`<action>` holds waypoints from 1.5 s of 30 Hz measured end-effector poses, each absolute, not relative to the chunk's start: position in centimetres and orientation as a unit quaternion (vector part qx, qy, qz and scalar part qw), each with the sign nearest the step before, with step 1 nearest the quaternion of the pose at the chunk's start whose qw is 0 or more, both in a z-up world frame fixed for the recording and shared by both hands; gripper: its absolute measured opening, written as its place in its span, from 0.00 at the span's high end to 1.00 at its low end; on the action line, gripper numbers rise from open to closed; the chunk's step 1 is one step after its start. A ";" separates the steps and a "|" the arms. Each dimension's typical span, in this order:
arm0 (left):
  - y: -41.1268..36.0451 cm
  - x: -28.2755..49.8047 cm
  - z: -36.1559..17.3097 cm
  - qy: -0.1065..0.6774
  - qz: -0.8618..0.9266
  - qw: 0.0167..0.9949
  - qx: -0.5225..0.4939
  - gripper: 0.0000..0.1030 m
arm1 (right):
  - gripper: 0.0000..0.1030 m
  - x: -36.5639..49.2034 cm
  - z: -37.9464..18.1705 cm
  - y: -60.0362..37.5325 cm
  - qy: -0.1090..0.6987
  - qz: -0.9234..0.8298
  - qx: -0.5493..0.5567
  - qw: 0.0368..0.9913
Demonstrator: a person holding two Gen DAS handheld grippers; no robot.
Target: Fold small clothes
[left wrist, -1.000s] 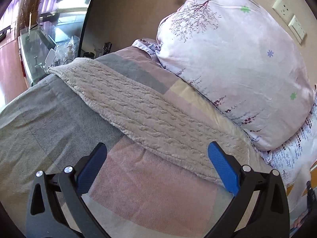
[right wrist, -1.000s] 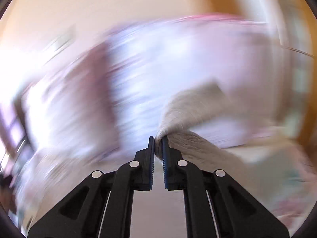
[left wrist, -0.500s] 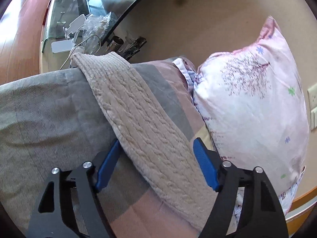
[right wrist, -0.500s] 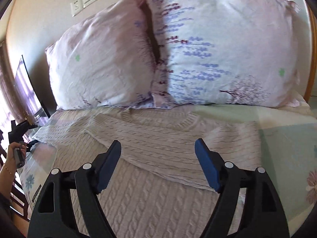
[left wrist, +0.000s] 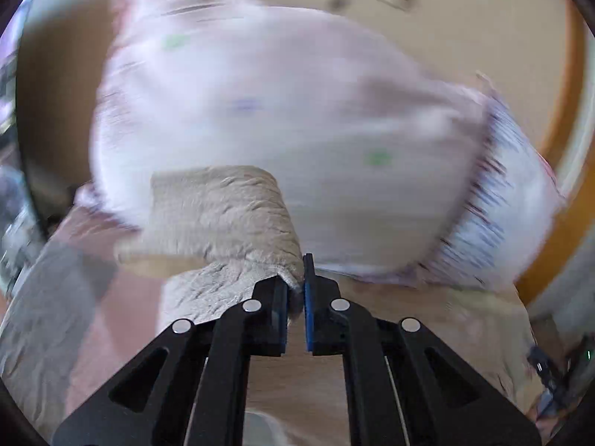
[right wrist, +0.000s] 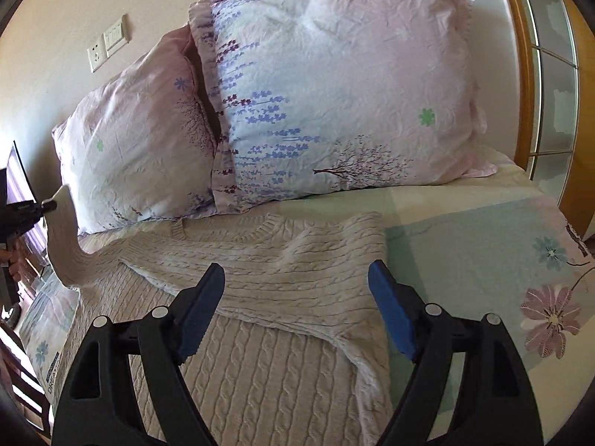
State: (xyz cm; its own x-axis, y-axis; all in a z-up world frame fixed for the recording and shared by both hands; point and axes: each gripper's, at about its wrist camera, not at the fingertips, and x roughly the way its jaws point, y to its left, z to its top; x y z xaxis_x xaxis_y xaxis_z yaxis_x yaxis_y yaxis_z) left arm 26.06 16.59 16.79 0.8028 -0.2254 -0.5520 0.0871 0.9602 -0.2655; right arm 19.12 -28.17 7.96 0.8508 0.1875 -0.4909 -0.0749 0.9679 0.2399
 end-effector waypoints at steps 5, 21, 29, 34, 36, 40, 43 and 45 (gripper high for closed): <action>-2.3 25.2 12.8 0.367 -0.293 0.883 -0.018 0.49 | 0.21 18.3 6.6 -30.0 0.291 0.058 0.133 0.946; 18.2 6.3 4.2 0.451 -0.165 0.862 -0.164 0.45 | 0.41 5.3 -0.2 -33.8 0.413 0.144 0.289 0.852; 16.8 -0.8 2.7 0.421 -0.195 0.863 -0.201 0.58 | 0.69 0.7 -1.6 -31.9 0.434 0.195 0.306 0.825; 16.5 -2.2 1.3 0.434 -0.200 0.846 -0.236 0.70 | 0.75 -0.4 -1.8 -31.4 0.441 0.204 0.308 0.818; 16.4 -2.1 1.1 0.431 -0.197 0.847 -0.240 0.70 | 0.75 -0.3 -2.2 -31.7 0.448 0.206 0.320 0.809; 16.4 -1.5 1.3 0.425 -0.213 0.839 -0.265 0.77 | 0.75 -0.4 -2.6 -32.1 0.448 0.212 0.343 0.798; 16.4 -1.1 1.5 0.430 -0.223 0.828 -0.282 0.90 | 0.93 -0.4 -2.8 -31.7 0.446 0.225 0.338 0.798; 16.7 -0.5 2.0 0.427 -0.235 0.819 -0.304 0.92 | 0.93 -0.3 -2.5 -32.0 0.426 0.247 0.361 0.792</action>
